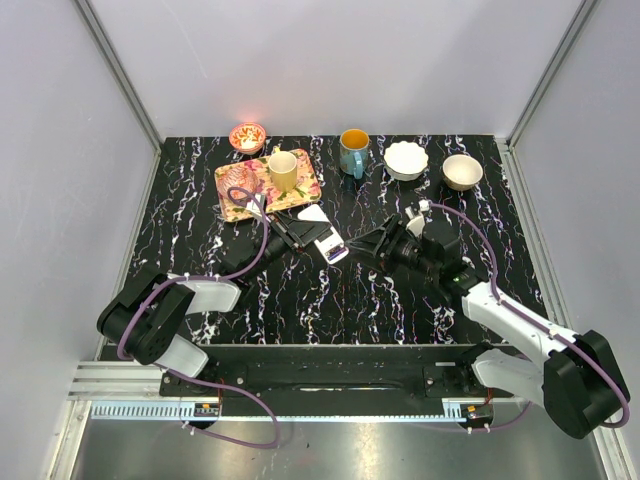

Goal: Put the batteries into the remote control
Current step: Load the battery into the remote control.

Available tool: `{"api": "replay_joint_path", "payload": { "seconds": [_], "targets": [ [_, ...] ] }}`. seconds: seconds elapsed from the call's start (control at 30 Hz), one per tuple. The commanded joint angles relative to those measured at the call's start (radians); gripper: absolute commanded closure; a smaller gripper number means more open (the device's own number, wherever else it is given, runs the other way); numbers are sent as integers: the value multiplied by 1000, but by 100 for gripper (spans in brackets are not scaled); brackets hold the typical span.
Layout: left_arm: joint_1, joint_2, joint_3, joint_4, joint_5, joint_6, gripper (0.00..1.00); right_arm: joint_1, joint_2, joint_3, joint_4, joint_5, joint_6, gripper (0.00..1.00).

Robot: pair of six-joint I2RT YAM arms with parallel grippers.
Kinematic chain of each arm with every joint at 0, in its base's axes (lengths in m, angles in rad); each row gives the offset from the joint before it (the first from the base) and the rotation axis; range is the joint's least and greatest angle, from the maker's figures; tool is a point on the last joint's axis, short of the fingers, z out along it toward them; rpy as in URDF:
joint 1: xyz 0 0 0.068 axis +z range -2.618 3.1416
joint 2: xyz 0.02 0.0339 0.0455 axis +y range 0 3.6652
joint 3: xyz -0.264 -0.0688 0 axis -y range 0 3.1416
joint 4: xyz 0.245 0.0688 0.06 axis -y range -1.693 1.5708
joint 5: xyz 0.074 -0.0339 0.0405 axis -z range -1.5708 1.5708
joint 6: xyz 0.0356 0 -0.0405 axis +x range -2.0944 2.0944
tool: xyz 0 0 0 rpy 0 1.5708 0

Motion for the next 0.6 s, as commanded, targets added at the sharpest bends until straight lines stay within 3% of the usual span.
{"api": "replay_joint_path", "payload": {
  "seconds": [0.0, 0.57],
  "targets": [
    [-1, -19, 27, 414, -24, 5, 100, -9, -12, 3, 60, 1, 16, 36],
    [-1, -18, 42, 414, -25, 3, 100, -7, 40, 16, 63, -33, 10, 42]
  ]
}}
